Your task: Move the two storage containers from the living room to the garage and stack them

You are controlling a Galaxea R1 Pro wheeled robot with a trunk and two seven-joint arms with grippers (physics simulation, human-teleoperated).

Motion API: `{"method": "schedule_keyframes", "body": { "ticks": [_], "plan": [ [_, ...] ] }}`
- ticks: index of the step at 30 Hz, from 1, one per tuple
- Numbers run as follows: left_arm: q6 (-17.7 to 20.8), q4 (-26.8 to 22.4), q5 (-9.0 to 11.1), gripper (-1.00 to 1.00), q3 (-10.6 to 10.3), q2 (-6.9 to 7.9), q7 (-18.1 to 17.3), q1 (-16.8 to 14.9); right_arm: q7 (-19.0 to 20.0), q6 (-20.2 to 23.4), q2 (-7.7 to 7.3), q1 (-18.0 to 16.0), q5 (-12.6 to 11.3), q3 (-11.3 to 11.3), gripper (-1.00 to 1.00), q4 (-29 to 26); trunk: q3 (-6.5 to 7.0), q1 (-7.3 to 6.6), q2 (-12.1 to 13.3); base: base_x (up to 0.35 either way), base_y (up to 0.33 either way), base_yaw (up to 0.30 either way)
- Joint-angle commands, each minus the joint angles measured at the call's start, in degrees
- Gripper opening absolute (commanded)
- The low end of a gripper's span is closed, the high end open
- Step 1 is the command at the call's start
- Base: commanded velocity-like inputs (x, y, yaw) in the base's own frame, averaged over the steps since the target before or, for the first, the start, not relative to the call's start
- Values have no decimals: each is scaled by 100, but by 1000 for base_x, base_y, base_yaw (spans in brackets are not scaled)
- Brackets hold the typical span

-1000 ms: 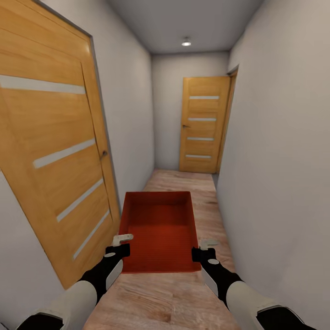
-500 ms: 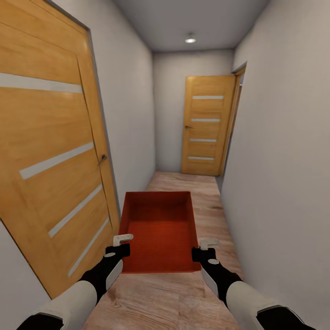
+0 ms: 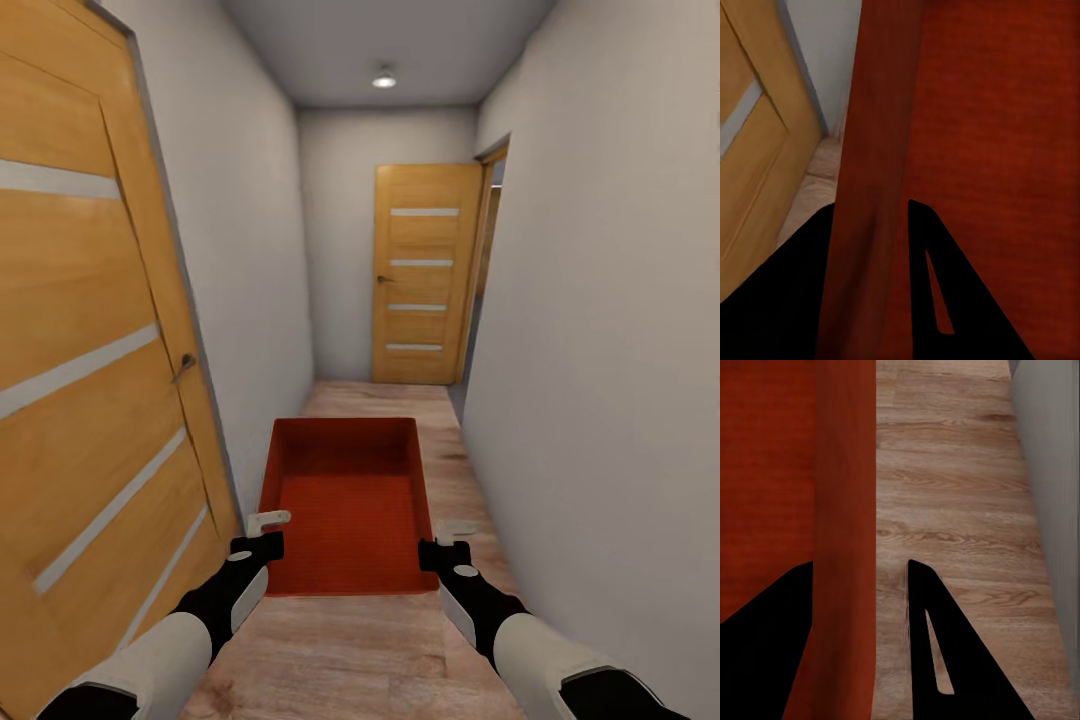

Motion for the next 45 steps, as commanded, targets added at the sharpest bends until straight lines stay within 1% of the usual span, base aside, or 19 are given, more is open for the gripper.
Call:
{"method": "schedule_keyframes", "body": {
  "ticks": [1, 6, 23, 36, 45],
  "plan": [
    [-153, -33, -67, -100, 292, 265, 75, -7, -25, -16, 0, -3, -115, 41, -100, 18, -11, 7, -12, 322, 167, -275],
    [-153, -32, -67, -100, 292, 265, 75, -7, -25, -16, 0, -5, -113, 41, -100, 18, -11, 7, -12, 322, 167, -135],
    [-154, 26, -67, -100, 292, 259, 81, -7, -25, -16, 0, -3, -106, 40, -100, 18, -11, 7, -12, 322, 158, -3],
    [-220, -29, -85, -100, 276, 256, 106, -7, -25, -17, -1, -3, -106, 41, -100, 18, -11, 7, -12, 321, 20, 0],
    [-221, -61, -80, -100, 283, 255, 145, -7, -25, -16, 0, -3, -106, 41, -100, 18, -11, 7, -12, 53, 0, 0]
  ]
}}
